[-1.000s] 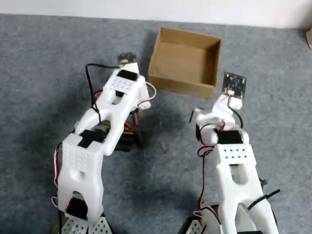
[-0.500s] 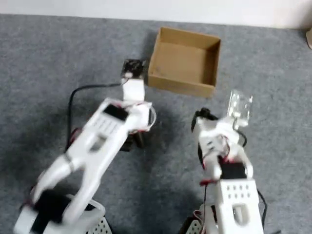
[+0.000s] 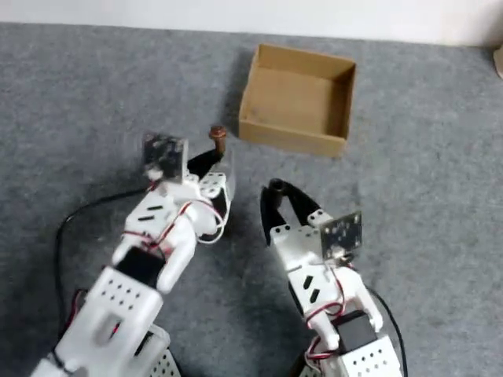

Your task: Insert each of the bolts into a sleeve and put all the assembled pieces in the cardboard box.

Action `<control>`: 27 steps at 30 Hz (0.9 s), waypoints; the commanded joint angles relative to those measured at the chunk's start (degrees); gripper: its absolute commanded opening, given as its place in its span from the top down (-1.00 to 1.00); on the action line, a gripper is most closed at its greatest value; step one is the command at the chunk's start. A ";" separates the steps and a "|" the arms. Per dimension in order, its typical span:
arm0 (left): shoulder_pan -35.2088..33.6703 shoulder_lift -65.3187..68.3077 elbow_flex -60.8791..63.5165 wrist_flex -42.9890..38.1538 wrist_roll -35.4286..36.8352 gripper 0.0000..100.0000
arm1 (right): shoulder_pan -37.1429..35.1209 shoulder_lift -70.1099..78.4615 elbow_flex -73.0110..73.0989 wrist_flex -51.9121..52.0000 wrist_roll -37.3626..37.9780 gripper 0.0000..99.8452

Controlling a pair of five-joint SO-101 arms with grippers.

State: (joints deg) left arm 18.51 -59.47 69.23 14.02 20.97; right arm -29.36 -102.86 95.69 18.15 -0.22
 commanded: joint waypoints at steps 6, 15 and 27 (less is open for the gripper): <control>-0.13 -24.75 6.90 -3.34 5.71 0.99 | -5.41 -0.57 5.67 -4.62 3.08 0.99; 4.00 -44.44 16.40 -3.16 5.54 0.99 | -5.49 -0.13 5.67 -4.44 3.08 0.99; 13.05 -42.68 15.34 -3.16 5.45 0.99 | -7.25 -0.31 5.67 -2.42 3.08 0.99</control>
State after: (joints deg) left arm 30.37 -102.11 85.76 12.35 26.24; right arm -35.87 -102.77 95.69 15.52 2.24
